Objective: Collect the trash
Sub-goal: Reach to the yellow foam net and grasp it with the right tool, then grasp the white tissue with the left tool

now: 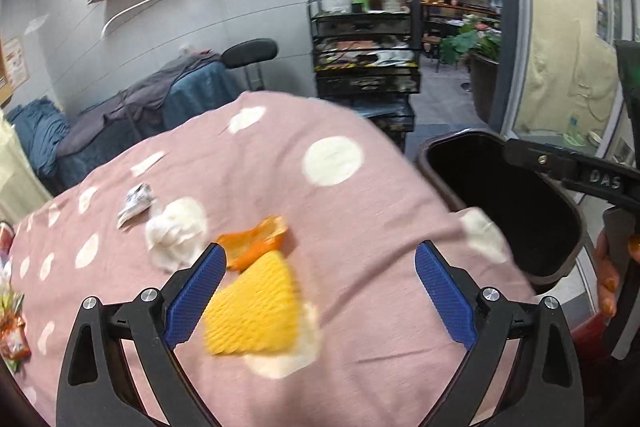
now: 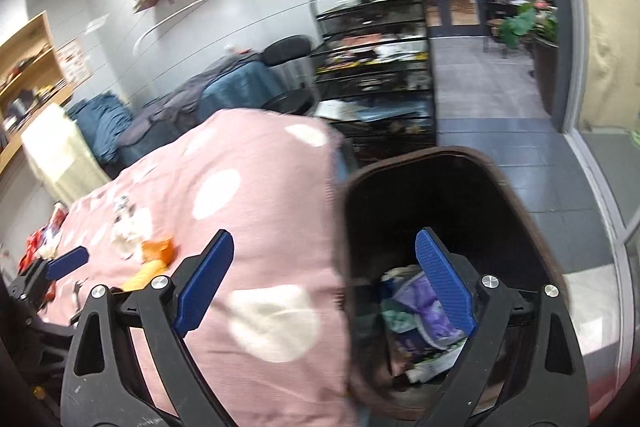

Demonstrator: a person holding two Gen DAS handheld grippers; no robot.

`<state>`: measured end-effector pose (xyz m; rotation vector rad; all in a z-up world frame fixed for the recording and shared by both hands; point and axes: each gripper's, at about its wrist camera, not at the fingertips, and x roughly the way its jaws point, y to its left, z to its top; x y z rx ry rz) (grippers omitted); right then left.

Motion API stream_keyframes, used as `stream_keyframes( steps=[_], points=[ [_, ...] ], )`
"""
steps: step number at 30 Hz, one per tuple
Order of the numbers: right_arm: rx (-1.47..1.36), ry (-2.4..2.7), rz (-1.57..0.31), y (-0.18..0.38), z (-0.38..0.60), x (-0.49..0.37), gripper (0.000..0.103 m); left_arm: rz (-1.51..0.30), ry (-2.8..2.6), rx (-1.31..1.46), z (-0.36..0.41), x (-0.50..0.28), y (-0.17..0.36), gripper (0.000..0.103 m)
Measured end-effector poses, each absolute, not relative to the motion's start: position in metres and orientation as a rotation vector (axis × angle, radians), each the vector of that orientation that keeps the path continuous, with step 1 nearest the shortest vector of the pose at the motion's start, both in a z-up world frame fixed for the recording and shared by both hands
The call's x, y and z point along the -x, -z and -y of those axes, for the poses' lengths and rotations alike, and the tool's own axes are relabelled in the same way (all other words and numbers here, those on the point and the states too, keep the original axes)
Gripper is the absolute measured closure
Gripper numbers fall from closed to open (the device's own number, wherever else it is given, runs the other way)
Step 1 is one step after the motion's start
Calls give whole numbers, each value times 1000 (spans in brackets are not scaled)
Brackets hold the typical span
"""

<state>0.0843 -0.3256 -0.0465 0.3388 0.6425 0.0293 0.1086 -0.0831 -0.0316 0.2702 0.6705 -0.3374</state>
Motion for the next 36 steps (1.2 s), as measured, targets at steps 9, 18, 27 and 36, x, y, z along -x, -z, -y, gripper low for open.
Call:
stream_keyframes(
  steps=[9, 18, 27, 36],
  points=[
    [-278, -240, -723, 47, 253, -110, 11, -739, 169, -164, -7, -121, 42, 9],
    [-145, -475, -869, 56, 171, -135, 11, -783, 111, -80, -66, -125, 50, 11],
    [32, -522, -1041, 83, 108, -161, 34, -808, 120, -111, -68, -148, 57, 11],
    [-17, -605, -1001, 83, 109, -149, 85, -863, 125, -139, -56, -209, 66, 25]
  ],
)
